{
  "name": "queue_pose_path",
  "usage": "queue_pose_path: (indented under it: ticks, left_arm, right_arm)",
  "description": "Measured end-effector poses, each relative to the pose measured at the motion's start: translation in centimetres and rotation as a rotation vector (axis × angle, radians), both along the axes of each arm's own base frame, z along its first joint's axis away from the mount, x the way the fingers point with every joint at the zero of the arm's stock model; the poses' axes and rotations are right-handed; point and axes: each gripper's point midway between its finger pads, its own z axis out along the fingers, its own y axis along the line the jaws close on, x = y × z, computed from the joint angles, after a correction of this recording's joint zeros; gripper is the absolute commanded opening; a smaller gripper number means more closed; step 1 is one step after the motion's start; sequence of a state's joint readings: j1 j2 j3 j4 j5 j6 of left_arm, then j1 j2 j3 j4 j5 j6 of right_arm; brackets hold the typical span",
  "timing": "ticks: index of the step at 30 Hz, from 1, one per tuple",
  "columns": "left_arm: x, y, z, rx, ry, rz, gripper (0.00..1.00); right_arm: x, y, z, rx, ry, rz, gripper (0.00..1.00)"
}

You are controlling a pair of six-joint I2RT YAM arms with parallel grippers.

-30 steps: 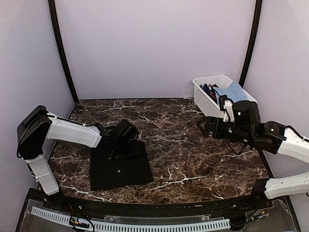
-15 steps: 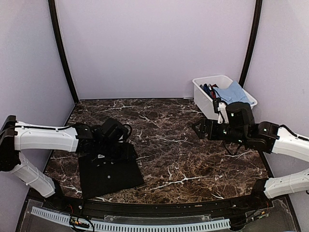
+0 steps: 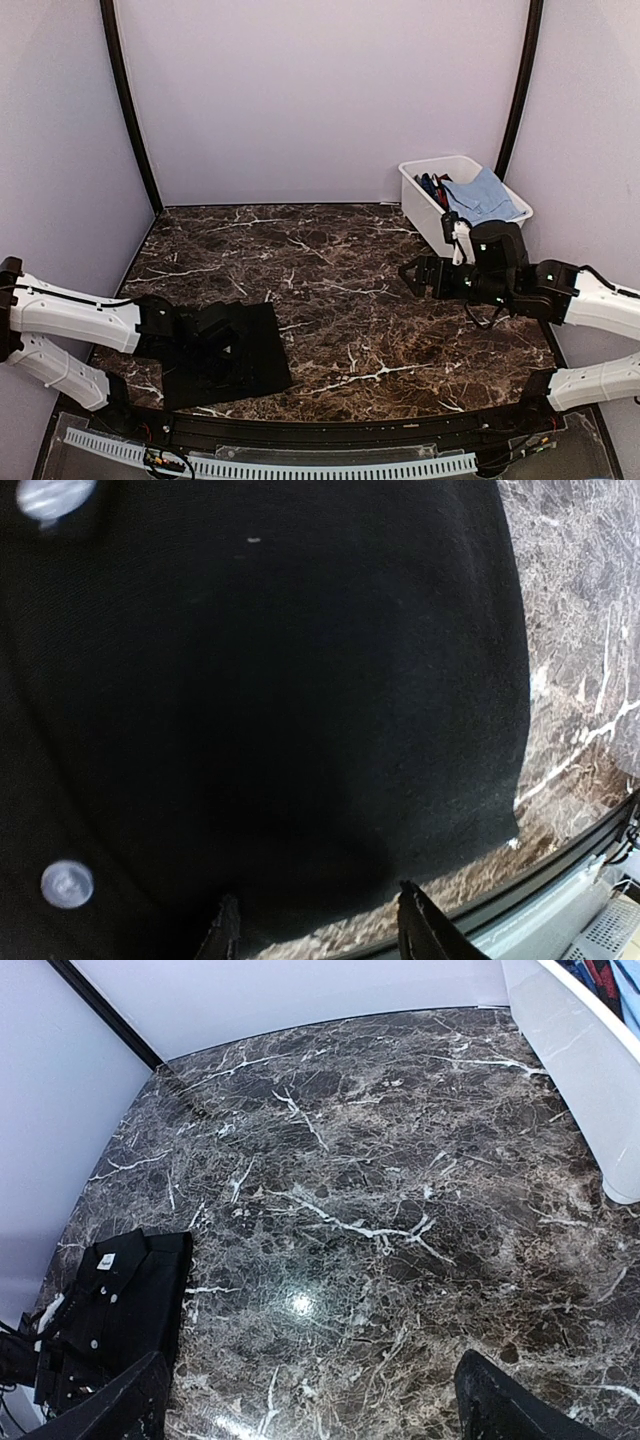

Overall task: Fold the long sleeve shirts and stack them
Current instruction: Move the square-folded shirt to the corner of the board.

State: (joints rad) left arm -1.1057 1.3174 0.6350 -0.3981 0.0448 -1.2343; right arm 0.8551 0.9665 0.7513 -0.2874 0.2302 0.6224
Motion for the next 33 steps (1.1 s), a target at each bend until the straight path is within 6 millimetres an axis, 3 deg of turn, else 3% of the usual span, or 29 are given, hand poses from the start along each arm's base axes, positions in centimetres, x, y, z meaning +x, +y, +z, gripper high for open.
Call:
queue_pose_path:
  ticks: [4,9,16,20,24,29,31,33]
  left_arm:
    - [-1.1,1.9,0.6,-0.013,0.025,0.057,0.54]
    - [-2.0,5.8,-0.3,0.04,0.071,0.16,0.54]
    - [-0.5,11.5,-0.1,0.085,0.053,0.389,0.54]
    - [0.3,12.9,0.6,0.099,0.009,0.419,0.54]
    - [1.7,11.8,3.0,0.129,-0.033,0.353,0.54]
    - [4.6,6.8,7.8,0.079,-0.13,0.213,0.55]
    - [5.6,4.5,8.2,0.075,-0.148,0.151,0.55]
    - [6.2,2.6,7.4,0.085,-0.145,0.094,0.55]
  right_arm:
    - [-0.4,-0.2,-0.8,0.004,0.014,0.004,0.96]
    - [-0.6,0.0,-1.5,0.018,0.026,0.012,0.96]
    - [-0.5,0.8,-1.6,0.04,0.029,0.036,0.97]
    - [-0.5,1.0,-1.6,0.044,0.03,0.042,0.97]
    - [-0.6,1.1,-1.6,0.049,0.032,0.048,0.97]
    - [-0.6,1.1,-1.6,0.05,0.033,0.047,0.97]
    - [-0.6,1.1,-1.6,0.05,0.033,0.046,0.98]
    - [-0.6,1.0,-1.6,0.048,0.033,0.045,0.98]
